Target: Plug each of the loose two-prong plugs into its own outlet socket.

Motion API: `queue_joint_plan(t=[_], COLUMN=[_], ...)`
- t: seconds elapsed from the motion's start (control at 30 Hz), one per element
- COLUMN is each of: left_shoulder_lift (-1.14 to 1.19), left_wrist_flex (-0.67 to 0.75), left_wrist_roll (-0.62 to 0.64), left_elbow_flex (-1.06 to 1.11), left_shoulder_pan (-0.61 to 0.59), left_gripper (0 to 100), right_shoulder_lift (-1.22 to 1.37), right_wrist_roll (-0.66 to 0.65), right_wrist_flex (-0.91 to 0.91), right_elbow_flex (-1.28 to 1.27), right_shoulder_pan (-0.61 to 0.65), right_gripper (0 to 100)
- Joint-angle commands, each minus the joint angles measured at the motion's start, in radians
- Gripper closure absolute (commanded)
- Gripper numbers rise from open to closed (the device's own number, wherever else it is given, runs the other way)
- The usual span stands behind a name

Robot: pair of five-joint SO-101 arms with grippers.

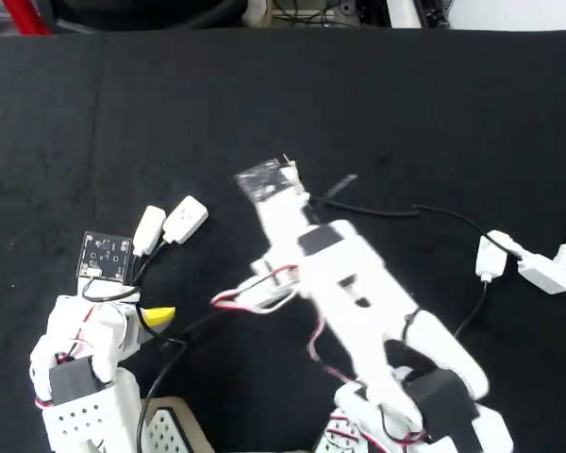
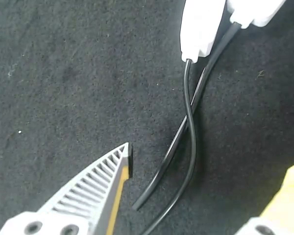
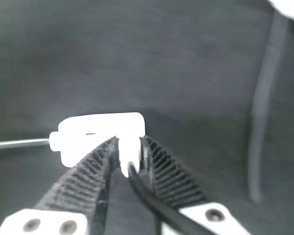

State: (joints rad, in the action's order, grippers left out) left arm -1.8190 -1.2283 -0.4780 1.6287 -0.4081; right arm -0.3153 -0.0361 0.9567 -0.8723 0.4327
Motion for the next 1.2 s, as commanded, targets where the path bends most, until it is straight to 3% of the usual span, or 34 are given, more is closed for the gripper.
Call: queue_joint_plan(t=[0.0, 0.37, 0.6, 0.83, 1.17], left_shoulder_lift=[-0.005, -0.005, -0.005, -0.005, -0.005], left_wrist_flex=[0.006, 0.006, 0.006, 0.006, 0.006], left_wrist_roll=[-0.009, -0.009, -0.009, -0.009, -0.009], left_elbow_flex=[-0.035, -0.035, -0.035, -0.035, -0.035], left_shoulder_pan=[-0.004, -0.004, -0.004, -0.005, -0.005], left_gripper=[54, 54, 54, 54, 54], right_shoulder_lift=[-0.051, -0.076, -0.074, -0.035, 0.14], right_wrist_roll=[-0.106, -0.548, -0.778, -0.832, -0.83], right_wrist_flex=[0.021, -0.061, -0.275, -0.508, -0.741], right_elbow_flex=[-0.031, -0.041, -0.041, -0.041, -0.041], right_shoulder_pan=[-0.195, -0.934, -1.272, -1.393, -1.398], right_gripper=[98.6, 98.6, 98.6, 98.4, 98.3])
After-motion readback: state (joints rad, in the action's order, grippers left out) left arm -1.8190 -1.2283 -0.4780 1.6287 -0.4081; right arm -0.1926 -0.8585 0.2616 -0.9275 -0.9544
